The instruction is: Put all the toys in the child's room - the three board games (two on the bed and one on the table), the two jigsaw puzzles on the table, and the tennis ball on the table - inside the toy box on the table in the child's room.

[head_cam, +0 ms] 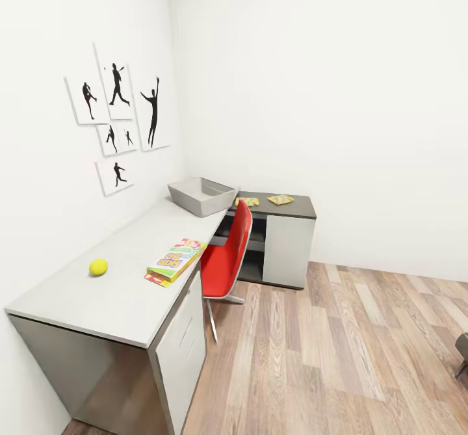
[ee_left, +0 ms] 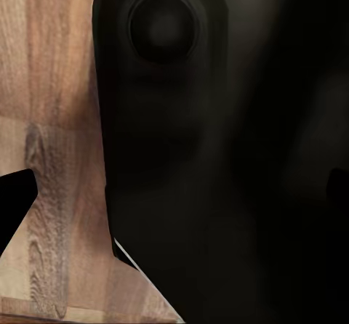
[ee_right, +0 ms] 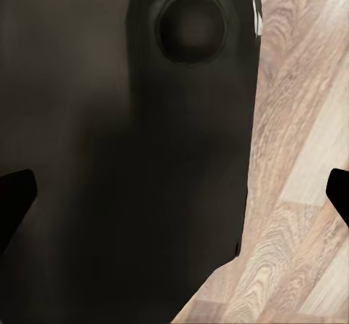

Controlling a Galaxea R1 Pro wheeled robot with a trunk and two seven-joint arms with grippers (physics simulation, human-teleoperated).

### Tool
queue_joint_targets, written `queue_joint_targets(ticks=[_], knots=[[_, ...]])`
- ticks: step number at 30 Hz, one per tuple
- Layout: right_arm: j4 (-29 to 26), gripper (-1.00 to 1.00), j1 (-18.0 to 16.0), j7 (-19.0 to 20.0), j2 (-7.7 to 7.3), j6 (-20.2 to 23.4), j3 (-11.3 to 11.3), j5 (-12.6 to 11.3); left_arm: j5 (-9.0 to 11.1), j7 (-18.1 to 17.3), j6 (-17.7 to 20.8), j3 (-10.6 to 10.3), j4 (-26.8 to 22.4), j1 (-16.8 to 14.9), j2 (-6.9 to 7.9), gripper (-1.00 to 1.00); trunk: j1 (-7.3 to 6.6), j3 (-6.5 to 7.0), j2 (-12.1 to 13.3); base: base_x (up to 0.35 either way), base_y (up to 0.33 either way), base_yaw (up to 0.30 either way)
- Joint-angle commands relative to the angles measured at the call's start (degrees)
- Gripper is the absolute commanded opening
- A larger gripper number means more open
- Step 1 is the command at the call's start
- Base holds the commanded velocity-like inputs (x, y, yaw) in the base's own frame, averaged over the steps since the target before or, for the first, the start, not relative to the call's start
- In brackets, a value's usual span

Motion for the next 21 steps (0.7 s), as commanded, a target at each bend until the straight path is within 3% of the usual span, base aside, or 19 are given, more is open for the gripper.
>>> queue_joint_targets(ticks=[1,21], knots=[[0.0,1.0,-0.01,0.0,0.0,0.0,0.0,0.0,0.0,0.0,0.0,0.0,0.0,-0.01,0.0,1.0,0.0,-0.03,-0.01,0.0,0.0,0.0],[-0.09,1.0,-0.1,0.57,-0.18,-0.07,0.69,0.23,-0.09,-0.09,-0.09,0.09,0.0,-0.19,0.18,1.0,0.0,-0.03,-0.01,0.0,0.0,0.0]])
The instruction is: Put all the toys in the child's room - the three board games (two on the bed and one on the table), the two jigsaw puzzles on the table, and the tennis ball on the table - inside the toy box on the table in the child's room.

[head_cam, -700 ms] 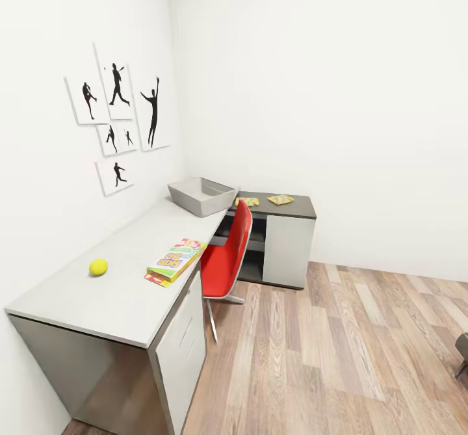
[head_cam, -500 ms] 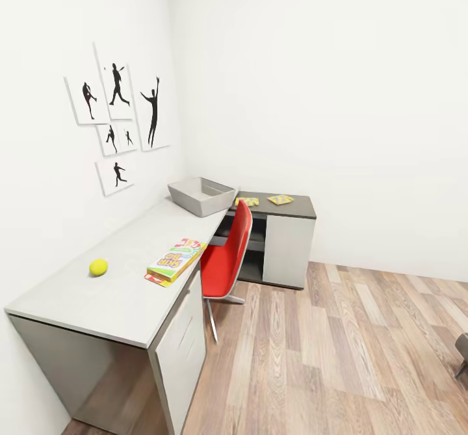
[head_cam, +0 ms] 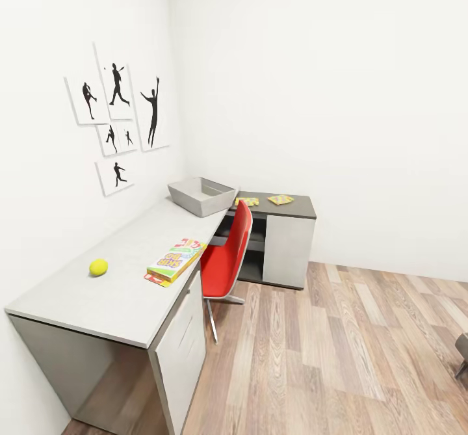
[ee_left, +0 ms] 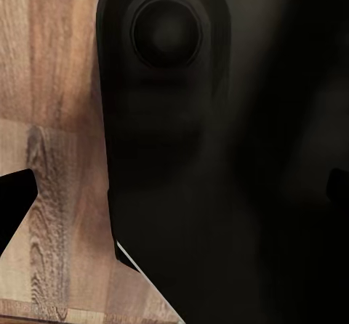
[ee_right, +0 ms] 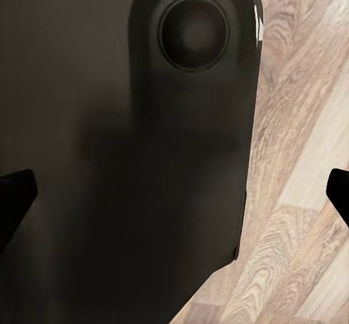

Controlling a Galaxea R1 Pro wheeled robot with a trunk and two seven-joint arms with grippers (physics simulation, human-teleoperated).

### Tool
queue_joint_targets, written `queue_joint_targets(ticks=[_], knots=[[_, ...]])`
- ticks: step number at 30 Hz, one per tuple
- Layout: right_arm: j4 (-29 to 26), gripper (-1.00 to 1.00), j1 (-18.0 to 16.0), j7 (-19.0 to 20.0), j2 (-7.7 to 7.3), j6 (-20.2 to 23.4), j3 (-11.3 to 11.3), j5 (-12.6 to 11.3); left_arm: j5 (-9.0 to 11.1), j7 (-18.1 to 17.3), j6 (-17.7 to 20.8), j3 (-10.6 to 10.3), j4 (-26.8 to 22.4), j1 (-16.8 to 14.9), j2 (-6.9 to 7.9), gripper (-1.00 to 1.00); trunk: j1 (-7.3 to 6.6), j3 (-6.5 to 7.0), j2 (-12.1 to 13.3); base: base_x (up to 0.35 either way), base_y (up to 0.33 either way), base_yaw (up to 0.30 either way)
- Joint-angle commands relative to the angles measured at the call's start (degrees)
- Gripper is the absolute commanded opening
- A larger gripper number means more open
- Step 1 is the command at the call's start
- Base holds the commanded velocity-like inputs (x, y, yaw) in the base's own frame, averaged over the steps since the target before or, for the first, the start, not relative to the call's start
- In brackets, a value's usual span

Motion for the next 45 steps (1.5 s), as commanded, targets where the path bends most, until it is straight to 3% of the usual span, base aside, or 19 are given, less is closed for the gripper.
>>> queue_joint_targets(ticks=[1,14,19,28,45], knots=[[-0.01,1.0,-0.01,0.05,-0.01,-0.01,0.06,0.02,-0.01,-0.01,-0.01,0.01,0.0,-0.02,0.0,1.0,0.0,-0.04,-0.02,0.0,0.0,0.0],[-0.01,1.0,-0.01,0.05,-0.01,-0.01,0.06,0.02,-0.01,-0.01,-0.01,0.01,0.0,-0.02,0.0,1.0,0.0,-0.04,-0.02,0.0,0.0,0.0],[-0.74,1.0,-1.2,-0.19,1.01,0.03,-0.39,0.03,-0.02,-0.08,-0.02,0.04,-0.17,0.54,1.15,1.0,0.0,-0.04,-0.02,0.0,0.0,-0.098],[-1.53,1.0,-2.2,-0.37,1.73,0.09,-0.79,0.05,0.14,-0.1,-0.08,0.11,-0.31,0.95,1.99,1.0,0.0,-0.04,-0.02,0.0,0.0,-0.222],[-1.82,1.0,-2.53,-0.51,1.92,0.31,-0.88,0.06,0.23,-0.17,-0.09,0.15,-0.35,0.88,2.19,1.0,0.0,-0.04,-0.02,0.0,0.0,-0.241]])
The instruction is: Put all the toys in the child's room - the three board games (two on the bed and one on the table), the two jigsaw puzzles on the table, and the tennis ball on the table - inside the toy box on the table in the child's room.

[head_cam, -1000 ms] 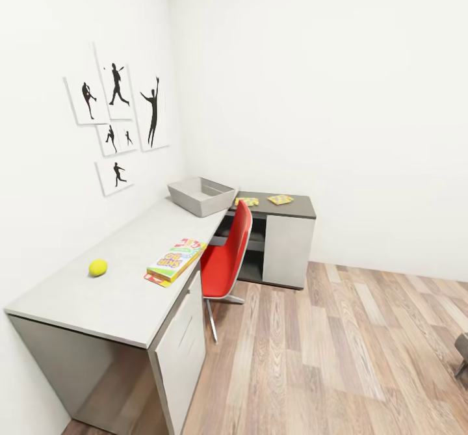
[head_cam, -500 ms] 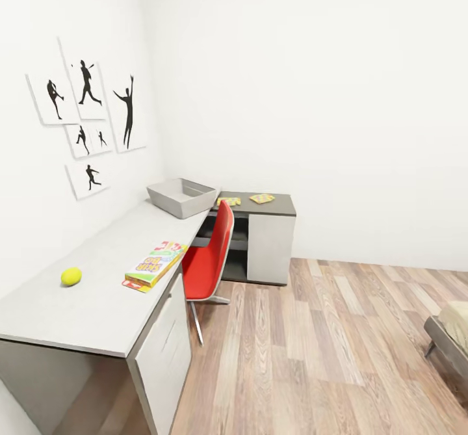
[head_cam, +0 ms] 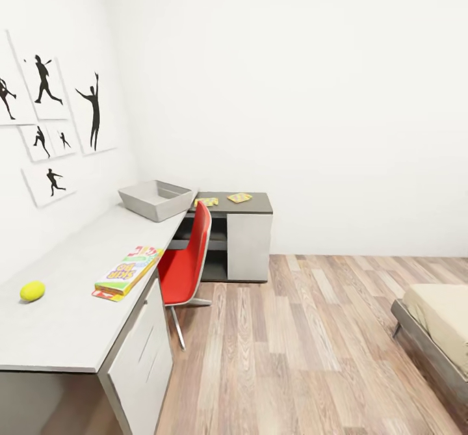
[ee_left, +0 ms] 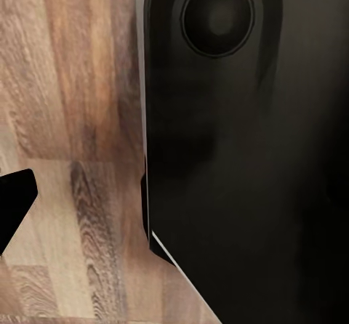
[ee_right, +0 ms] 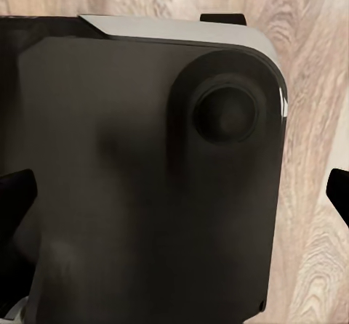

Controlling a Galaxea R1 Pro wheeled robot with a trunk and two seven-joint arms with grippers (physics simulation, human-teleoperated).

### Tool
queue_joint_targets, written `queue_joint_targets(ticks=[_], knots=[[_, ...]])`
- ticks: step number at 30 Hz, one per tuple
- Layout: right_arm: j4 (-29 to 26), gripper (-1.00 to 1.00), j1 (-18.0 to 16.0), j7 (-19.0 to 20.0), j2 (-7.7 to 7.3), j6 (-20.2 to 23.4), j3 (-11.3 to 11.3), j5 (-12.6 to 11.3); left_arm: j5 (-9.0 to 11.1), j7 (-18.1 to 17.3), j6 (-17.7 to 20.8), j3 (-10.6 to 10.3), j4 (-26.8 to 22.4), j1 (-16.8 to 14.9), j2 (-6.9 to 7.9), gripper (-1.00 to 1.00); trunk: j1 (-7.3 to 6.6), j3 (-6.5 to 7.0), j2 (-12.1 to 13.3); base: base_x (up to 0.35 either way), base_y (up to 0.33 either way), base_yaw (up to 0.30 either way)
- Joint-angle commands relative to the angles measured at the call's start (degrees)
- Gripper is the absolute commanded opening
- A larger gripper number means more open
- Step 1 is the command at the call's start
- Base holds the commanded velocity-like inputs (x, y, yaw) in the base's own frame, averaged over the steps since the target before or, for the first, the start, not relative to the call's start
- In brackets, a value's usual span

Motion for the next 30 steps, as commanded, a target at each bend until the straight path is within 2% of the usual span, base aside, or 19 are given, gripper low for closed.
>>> queue_joint_targets(ticks=[1,11,30], knots=[[-0.02,1.0,-0.03,0.0,0.01,0.08,-0.03,0.02,0.05,-0.03,-0.02,0.03,-0.03,0.0,0.01,1.0,0.0,-0.04,-0.02,0.0,0.0,-0.101],[-0.04,1.0,-0.04,0.0,0.04,-0.02,-0.04,-0.03,-0.14,-0.04,-0.02,-0.11,-0.04,-0.01,-0.08,1.0,0.0,-0.04,-0.02,0.0,0.0,-0.153],[-0.2,1.0,-0.26,0.0,-0.12,0.28,-0.31,-0.12,0.02,-0.04,0.0,-0.07,-0.14,-0.87,-0.16,1.0,0.0,-0.04,-0.02,0.0,0.0,-0.26]])
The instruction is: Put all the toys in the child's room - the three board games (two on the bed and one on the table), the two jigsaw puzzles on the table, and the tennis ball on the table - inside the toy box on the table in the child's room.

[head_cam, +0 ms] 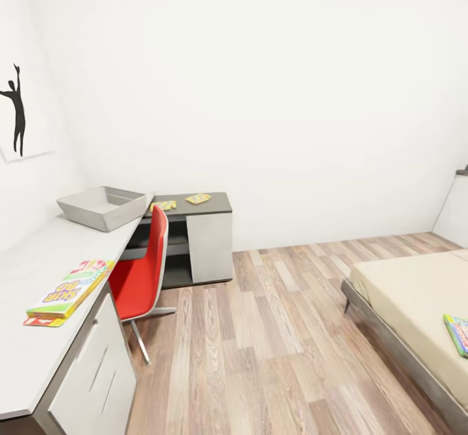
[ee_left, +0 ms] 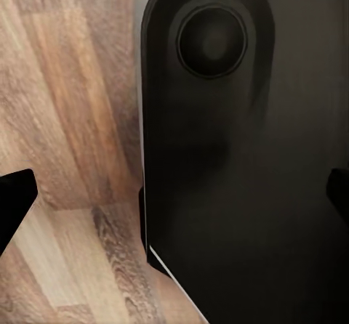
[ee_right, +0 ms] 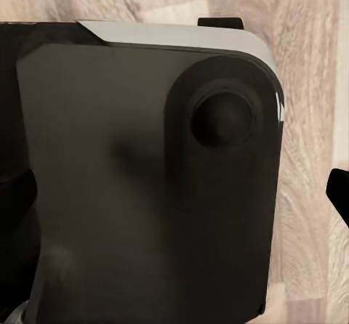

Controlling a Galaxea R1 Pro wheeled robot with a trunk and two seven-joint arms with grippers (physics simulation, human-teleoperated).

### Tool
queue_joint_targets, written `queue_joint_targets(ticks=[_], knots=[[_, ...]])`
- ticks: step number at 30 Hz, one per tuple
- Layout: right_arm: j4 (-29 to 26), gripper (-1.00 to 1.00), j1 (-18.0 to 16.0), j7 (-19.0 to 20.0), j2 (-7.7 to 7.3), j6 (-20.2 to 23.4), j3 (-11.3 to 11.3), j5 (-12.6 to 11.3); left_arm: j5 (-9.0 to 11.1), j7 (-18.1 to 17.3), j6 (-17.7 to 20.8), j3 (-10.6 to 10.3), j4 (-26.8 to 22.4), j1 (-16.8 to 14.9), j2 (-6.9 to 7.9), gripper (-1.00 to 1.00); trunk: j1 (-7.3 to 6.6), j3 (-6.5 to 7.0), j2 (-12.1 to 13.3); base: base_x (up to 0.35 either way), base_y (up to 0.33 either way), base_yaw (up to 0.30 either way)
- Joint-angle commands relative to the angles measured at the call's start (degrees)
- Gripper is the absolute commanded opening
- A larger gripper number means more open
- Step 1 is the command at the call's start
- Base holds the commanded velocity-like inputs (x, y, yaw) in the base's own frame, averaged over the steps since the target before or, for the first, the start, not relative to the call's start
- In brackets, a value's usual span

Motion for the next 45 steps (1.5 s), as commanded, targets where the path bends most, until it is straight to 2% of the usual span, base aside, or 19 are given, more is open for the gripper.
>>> queue_joint_targets(ticks=[1,8,19,25,28,33,34,36,39,41,42,44,45], knots=[[-0.01,1.0,-0.03,0.0,0.01,0.05,-0.05,0.01,0.02,-0.03,-0.01,0.01,-0.03,-0.01,0.01,1.0,0.0,-0.06,-0.03,0.0,0.0,-0.28],[-0.21,1.0,-0.61,0.07,-0.71,0.24,-0.23,-0.09,0.31,-0.07,0.24,0.09,-0.29,-1.63,0.01,1.0,0.0,-0.06,-0.03,0.0,0.0,-0.283],[-0.6,1.0,-3.1,0.15,-2.65,0.58,-0.37,-0.36,0.49,-0.41,0.5,0.22,-0.41,-5.6,0.0,1.0,0.0,-0.06,-0.03,0.0,0.0,-0.286],[-0.71,1.0,-7.04,0.12,-3.71,4.02,-0.44,-0.49,0.56,-0.68,1.94,0.28,-0.44,-9.7,-0.05,1.0,0.0,-0.09,-0.03,0.0,0.0,-0.286],[-0.73,1.0,-8.06,0.08,-3.82,5.25,-0.45,-0.5,0.58,-0.72,2.6,0.3,-0.44,-10.7,-0.06,1.0,0.0,-0.13,-0.03,0.0,0.0,-0.283],[-0.85,1.0,-12.53,-0.07,-4.02,10.47,-0.47,-0.51,0.66,-0.85,5.38,0.41,-0.49,-15.06,-0.12,1.0,0.0,-0.23,-0.03,0.0,0.0,-0.281],[-0.85,1.0,-12.53,-0.07,-4.02,10.47,-0.47,-0.51,0.66,-0.85,5.38,0.41,-0.49,-15.06,-0.12,1.0,0.0,-0.25,-0.03,0.0,0.0,-0.278],[-1.08,1.0,-14.92,-0.12,-4.01,12.58,-0.47,-0.49,0.94,-0.92,6.54,0.5,-0.5,-17.33,-0.23,1.0,0.0,-0.31,-0.03,0.0,0.0,-0.272],[-1.24,1.0,-16.15,-0.13,-3.99,13.47,-0.48,-0.49,1.19,-0.95,7.14,0.57,-0.51,-18.5,-0.36,1.0,0.0,-0.42,-0.03,0.0,0.0,-0.265],[-1.63,1.0,-18.75,-0.15,-3.93,15.03,-0.48,-0.48,1.91,-1.0,8.65,0.67,-0.52,-21.01,-0.64,1.0,0.0,-0.51,-0.03,0.0,0.0,-0.253],[-1.63,1.0,-18.75,-0.15,-3.93,15.03,-0.48,-0.48,1.91,-1.0,8.65,0.67,-0.52,-21.01,-0.64,1.0,0.0,-0.55,-0.03,0.0,0.0,-0.249],[-2.17,1.0,-21.5,-0.16,-3.84,16.61,-0.48,-0.49,2.67,-1.04,10.5,0.73,-0.53,-23.54,-0.86,1.0,0.0,-0.66,-0.03,0.0,0.0,-0.237],[-2.17,1.0,-21.5,-0.16,-3.84,16.61,-0.48,-0.49,2.67,-1.04,10.5,0.73,-0.53,-23.54,-0.86,1.0,0.0,-0.71,-0.03,0.0,0.0,-0.232]])
